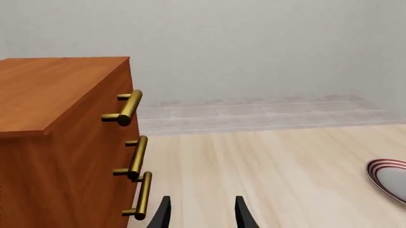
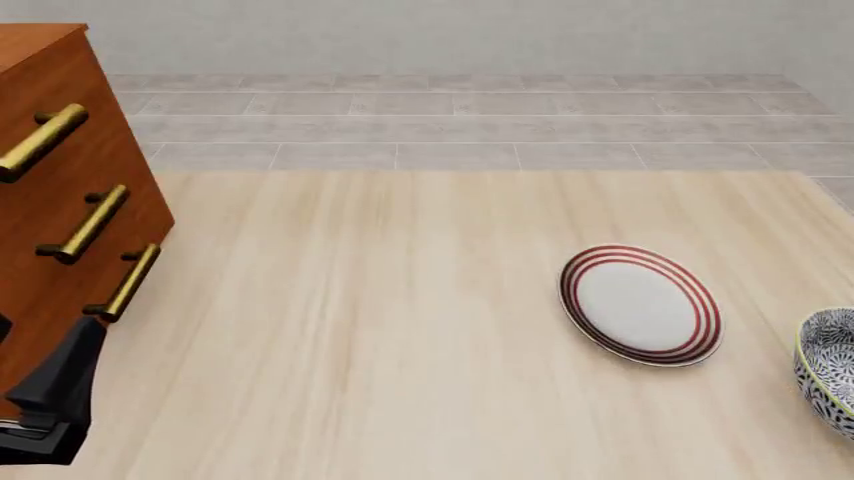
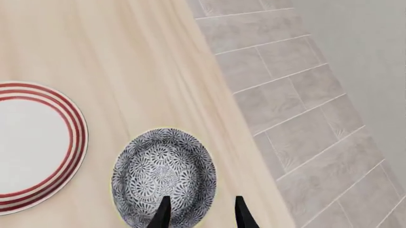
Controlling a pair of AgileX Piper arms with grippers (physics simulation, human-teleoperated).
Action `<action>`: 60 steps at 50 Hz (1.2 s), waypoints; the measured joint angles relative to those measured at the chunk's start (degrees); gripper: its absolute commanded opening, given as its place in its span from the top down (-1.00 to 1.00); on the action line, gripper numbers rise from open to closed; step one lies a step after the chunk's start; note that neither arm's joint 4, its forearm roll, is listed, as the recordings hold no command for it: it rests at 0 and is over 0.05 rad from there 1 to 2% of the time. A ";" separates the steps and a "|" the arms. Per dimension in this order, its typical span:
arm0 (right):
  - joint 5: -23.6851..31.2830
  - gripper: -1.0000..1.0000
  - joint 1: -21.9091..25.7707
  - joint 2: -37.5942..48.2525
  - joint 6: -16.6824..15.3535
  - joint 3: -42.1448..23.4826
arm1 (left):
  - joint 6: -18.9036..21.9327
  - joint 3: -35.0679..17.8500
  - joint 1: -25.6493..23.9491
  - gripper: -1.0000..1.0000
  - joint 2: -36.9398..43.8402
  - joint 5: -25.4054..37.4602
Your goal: Put the bowl on top of the cabinet.
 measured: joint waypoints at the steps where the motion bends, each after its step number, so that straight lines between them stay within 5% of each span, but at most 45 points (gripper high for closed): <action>1: -0.44 -1.00 -0.25 0.52 -0.22 0.07 | 0.03 0.02 0.00 -1.00 0.06 -0.05; 60: -15.53 -1.00 -4.13 21.81 -4.39 1.40 | 1.29 0.88 0.02 -1.00 2.12 -2.37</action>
